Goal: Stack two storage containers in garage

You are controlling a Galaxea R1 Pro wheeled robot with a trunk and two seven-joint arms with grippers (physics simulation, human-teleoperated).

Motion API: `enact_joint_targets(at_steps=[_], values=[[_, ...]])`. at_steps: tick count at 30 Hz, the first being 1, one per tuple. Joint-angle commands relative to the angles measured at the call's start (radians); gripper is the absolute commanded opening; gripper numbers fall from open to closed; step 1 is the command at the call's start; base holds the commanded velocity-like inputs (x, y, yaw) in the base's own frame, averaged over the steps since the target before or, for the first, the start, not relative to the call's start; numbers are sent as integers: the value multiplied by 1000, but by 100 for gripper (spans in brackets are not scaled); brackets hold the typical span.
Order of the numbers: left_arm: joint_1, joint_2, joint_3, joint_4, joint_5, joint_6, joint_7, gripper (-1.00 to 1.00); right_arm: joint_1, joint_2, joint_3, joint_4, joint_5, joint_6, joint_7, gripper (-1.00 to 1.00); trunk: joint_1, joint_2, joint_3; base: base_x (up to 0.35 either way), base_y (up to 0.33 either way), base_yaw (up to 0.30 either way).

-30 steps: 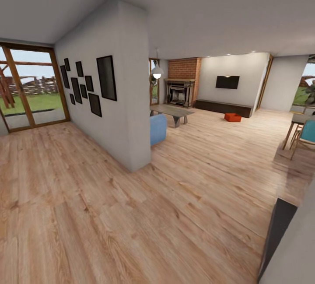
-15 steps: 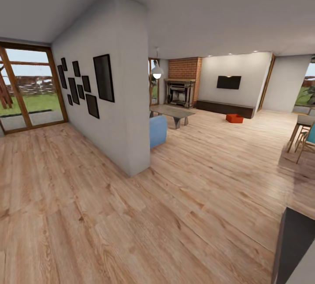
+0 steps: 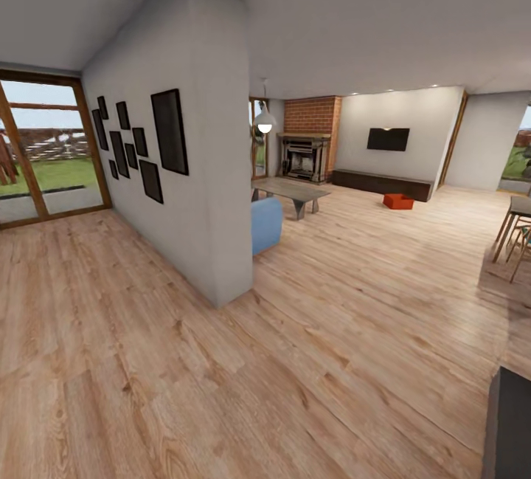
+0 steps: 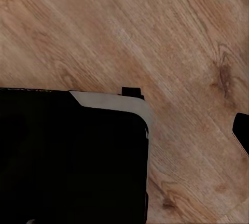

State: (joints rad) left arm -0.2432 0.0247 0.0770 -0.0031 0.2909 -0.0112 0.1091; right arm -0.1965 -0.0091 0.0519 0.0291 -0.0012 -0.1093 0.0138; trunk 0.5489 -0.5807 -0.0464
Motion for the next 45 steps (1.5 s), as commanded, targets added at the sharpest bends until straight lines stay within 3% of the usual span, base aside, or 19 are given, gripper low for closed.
enact_joint_targets(at_steps=[1,17,36,45], values=[[-1,0,7,0,1,-1,1,100,-2,0,5,3,0,-6,1,100,1,-2,-2,322,0,0],[-1,-1,7,0,1,-2,1,100,-2,-1,1,3,-10,-8,1,100,1,-2,-1,322,0,-22],[-1,1,7,-1,1,-3,1,100,-1,-3,3,3,-10,-7,3,100,1,-2,3,268,0,-263],[-1,1,7,-1,2,-3,1,100,-1,-3,6,3,2,-6,9,100,1,-2,3,46,0,-292]])
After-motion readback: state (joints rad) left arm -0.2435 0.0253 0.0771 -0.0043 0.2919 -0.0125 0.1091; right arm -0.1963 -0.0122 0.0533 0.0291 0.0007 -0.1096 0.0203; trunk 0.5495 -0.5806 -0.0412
